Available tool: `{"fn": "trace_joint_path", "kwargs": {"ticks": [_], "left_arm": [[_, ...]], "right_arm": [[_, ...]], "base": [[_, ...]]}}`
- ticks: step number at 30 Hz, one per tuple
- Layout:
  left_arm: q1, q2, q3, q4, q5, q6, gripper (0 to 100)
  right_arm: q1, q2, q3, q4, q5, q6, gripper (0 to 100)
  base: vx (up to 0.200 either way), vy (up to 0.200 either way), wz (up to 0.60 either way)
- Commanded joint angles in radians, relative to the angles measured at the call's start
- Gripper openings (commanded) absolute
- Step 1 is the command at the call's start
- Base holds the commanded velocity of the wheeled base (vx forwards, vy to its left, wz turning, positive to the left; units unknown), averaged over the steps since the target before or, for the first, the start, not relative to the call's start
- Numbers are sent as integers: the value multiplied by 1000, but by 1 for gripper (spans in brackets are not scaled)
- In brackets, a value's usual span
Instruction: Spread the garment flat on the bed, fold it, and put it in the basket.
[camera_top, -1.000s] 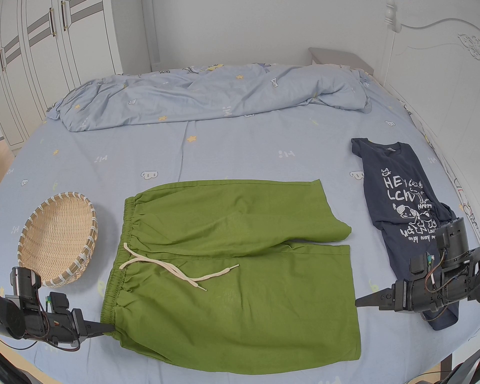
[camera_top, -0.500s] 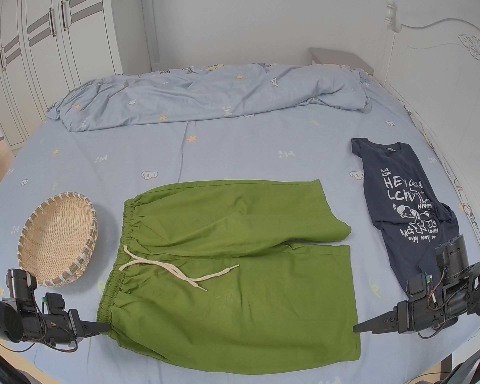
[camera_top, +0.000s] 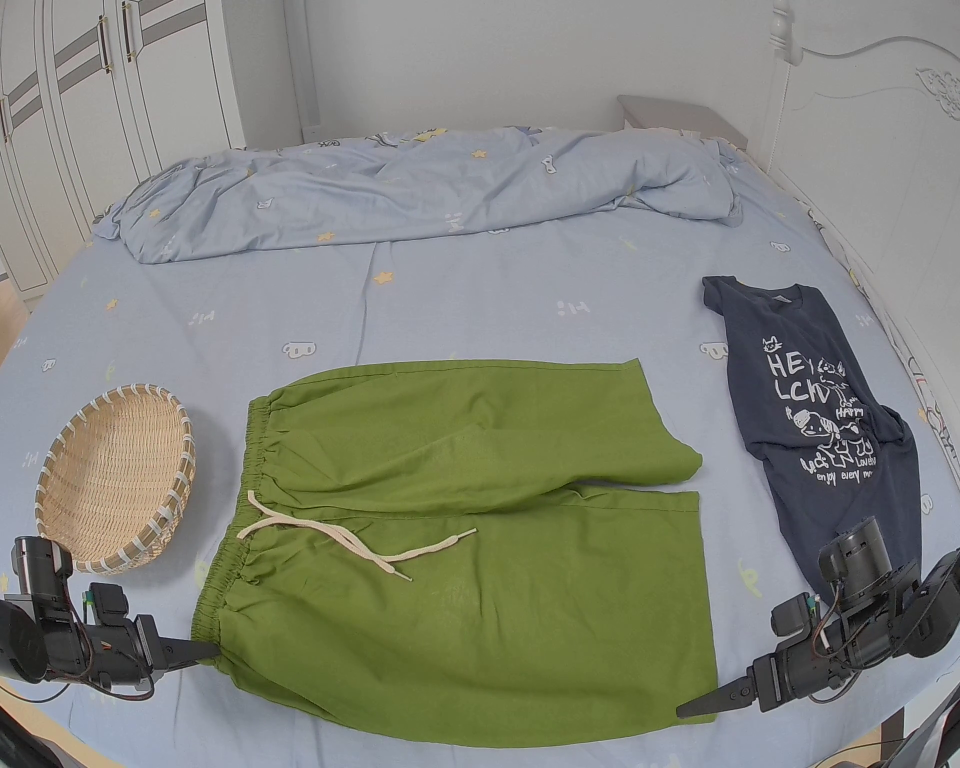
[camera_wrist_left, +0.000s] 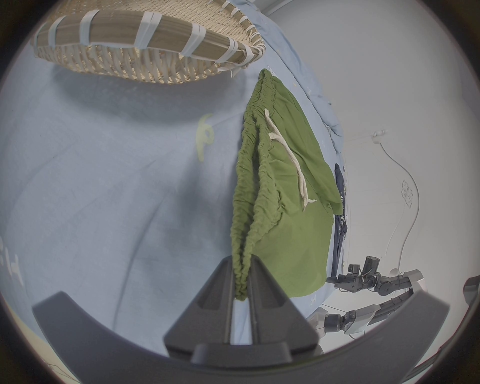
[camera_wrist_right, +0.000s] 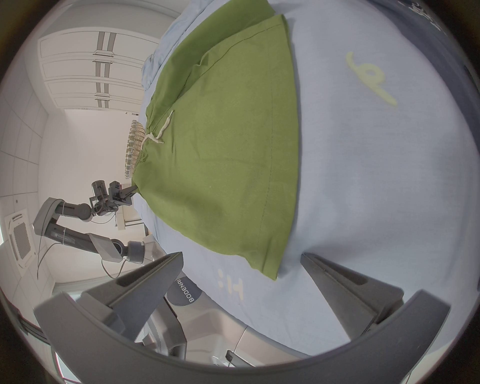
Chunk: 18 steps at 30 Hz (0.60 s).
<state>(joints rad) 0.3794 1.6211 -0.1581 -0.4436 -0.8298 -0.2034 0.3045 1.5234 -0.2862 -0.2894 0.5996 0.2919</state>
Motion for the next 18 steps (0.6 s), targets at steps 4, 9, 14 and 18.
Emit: {"fn": "trace_joint_path", "kwargs": {"ticks": [4, 9, 14, 18], "left_arm": [[1, 16, -8, -1, 0, -1, 0], [1, 22, -11, -3, 0, -1, 0], [1, 22, -11, -3, 0, -1, 0], [1, 20, -11, -4, 0, -1, 0]], "right_arm": [[47, 81, 28, -39, 2, 1, 100], [61, 83, 27, -54, 11, 1, 100], [59, 86, 25, -100, 42, 4, 100], [59, 123, 22, -126, 49, 4, 100]], "base": [[0, 0, 0], [0, 0, 0], [0, 0, 0], [0, 0, 0]]}}
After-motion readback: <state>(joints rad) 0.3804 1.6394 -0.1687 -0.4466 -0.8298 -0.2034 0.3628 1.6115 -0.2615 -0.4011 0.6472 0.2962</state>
